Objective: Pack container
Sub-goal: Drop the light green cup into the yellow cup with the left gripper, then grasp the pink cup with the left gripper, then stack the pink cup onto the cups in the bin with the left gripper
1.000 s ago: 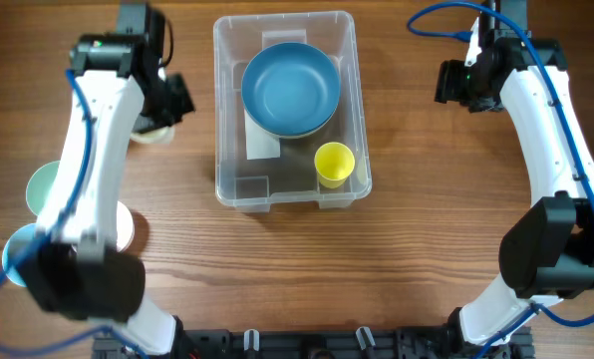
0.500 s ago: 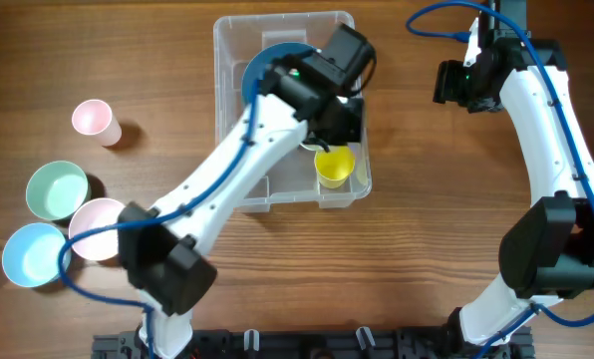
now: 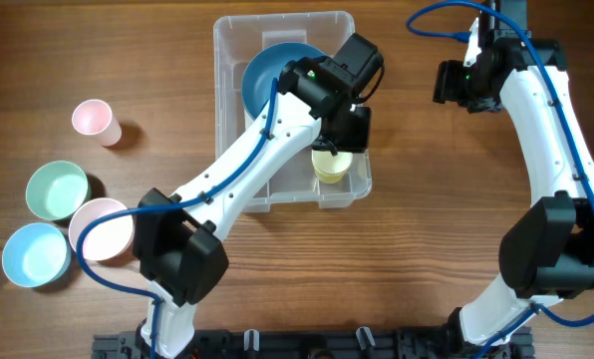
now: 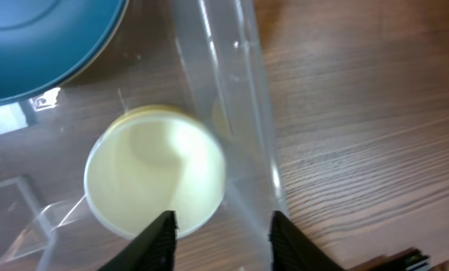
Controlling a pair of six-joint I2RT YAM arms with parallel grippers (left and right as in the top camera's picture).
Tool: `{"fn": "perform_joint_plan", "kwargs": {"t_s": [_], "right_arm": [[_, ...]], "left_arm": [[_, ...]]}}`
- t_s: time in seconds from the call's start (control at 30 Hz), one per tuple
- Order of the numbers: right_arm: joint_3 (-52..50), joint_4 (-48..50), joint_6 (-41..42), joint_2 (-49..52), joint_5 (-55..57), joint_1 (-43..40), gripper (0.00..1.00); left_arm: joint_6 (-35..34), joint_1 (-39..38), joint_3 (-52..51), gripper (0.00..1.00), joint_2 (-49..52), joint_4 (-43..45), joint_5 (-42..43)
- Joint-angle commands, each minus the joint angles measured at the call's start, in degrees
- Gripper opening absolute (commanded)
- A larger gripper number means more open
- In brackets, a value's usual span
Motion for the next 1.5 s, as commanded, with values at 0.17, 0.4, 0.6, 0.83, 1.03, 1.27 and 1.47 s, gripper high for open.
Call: {"fn": "perform_joint_plan", "kwargs": {"t_s": [0.17,0.4,0.6,0.83,1.03,1.27,1.47], "right_arm": [[0.2,-0.1,1.1,0.2,-0.9,0.0,0.69],[0.2,-0.3,1.1,0.7,-0.9,0.0,0.69],[0.2,-0.5,1.1,0.7,-0.9,0.0,0.69],[0.2,-0.6,1.0,0.7,-0.9,0.0,0.69],[0.2,-0.9,1.1,0.7,-0.9,0.0,0.69],[0.2,-1.0,1.0,0.7,-0.9,0.0,0.69],[0.2,-1.4,1.0,0.7,-0.9,0.0,0.69]], "left_arm": [[0.3,25.3,0.1,0.69,-20.0,-8.3,-24.6],[2.3,59.8,-0.4,0.7,-5.7,-2.6,-10.0],[3.3,59.3,-0.4,0.68,7.3,0.4,-9.1],[4.5,57.5,-0.4,0.68,7.8,2.6,-9.1],[4.8,56.3,-0.4,0.68,11.9,5.1,-10.2],[4.8,56.3,-0.4,0.22,15.0,4.2,-10.2],[4.4,55.8,-0.2,0.04,10.9,2.2,-11.3]]}}
